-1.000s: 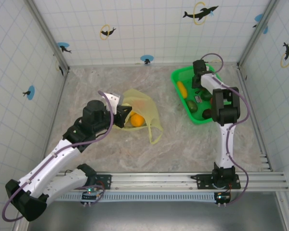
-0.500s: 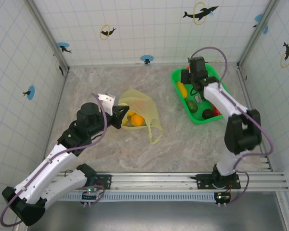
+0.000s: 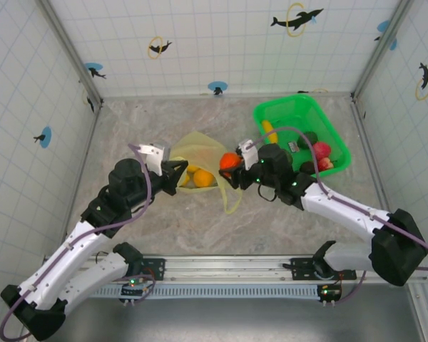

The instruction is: Place the fake fruits into the plastic bag and tie a complex knot

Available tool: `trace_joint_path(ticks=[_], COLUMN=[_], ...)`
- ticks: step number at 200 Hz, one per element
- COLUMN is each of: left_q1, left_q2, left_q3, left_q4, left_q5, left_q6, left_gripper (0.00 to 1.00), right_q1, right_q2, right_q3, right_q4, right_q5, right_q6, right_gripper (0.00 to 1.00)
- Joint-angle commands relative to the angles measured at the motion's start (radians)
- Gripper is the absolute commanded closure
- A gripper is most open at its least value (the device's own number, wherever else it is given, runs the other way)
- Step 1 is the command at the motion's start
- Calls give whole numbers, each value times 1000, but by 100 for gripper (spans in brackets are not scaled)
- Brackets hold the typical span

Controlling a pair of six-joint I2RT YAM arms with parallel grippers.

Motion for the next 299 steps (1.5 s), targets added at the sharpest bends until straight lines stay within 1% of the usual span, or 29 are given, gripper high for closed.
trace_joint_path(ticks=[1, 24, 43, 65, 88, 101, 116, 126, 145, 165, 190, 209, 230, 233, 240, 241, 243, 247, 256, 264, 299], left_q1=[-8, -8, -8, -8, -8, -8, -8, -8, -8, -8, -8, -8, -8, -8, -8, -8, -8, -7, -8, -8, -7], left_q2=[-15, -23, -28, -38, -48, -55, -72, -86, -104, -94, -57, -33, -18, -16, -12, -11, -10, -7, -3, 0, -4], left_q3=[-8, -9, -11, -14, -24, -35, -62, -82, -94, -73, -41, -24, -7, -4, 3, 3, 6, 9, 16, 19, 31], left_q4=[-6, -6, -10, -17, -20, -23, -22, -22, -22, -18, -7, 6, 23, 25, 27, 28, 28, 28, 27, 25, 7], left_q5=[-9, -12, -12, -18, -16, -10, -6, -6, -10, -6, 7, 21, 31, 33, 34, 34, 36, 35, 36, 33, 18], left_q6=[-18, -18, -17, -15, -13, -14, -29, -37, -39, -31, -24, -24, -26, -25, -25, -25, -25, -25, -22, -21, -9], left_gripper=[100, 100, 100, 100, 100, 100, 100, 100, 100, 100, 100, 100, 100, 100, 100, 100, 100, 100, 100, 100, 100], right_q1=[75, 132, 164, 188, 186, 184, 176, 171, 164, 164, 166, 172, 182, 184, 185, 185, 187, 189, 191, 192, 180], right_q2=[-1, 69, 150, 267, 366, 412, 453, 474, 540, 610, 698, 786, 900, 915, 950, 950, 964, 977, 995, 999, 946], right_q3=[-17, 1, 41, 128, 214, 262, 313, 327, 377, 429, 507, 615, 743, 754, 796, 796, 811, 824, 831, 828, 757], right_q4=[109, 140, 133, 68, 23, -2, -38, -26, -25, 63, 175, 181, 173, 173, 165, 165, 163, 166, 197, 216, 242], right_q5=[-62, -93, -68, 67, 183, 287, 325, 315, 259, 140, 0, -37, -10, -9, -3, -3, 0, -1, -17, -21, -31], right_q6=[-10, -3, -7, -11, 8, 34, 54, 75, 112, 147, 239, 289, 356, 367, 391, 391, 400, 411, 434, 451, 447], right_gripper=[46, 46, 46, 44, 45, 47, 47, 47, 47, 46, 45, 45, 45, 43, 35, 35, 29, 23, 15, 12, 8])
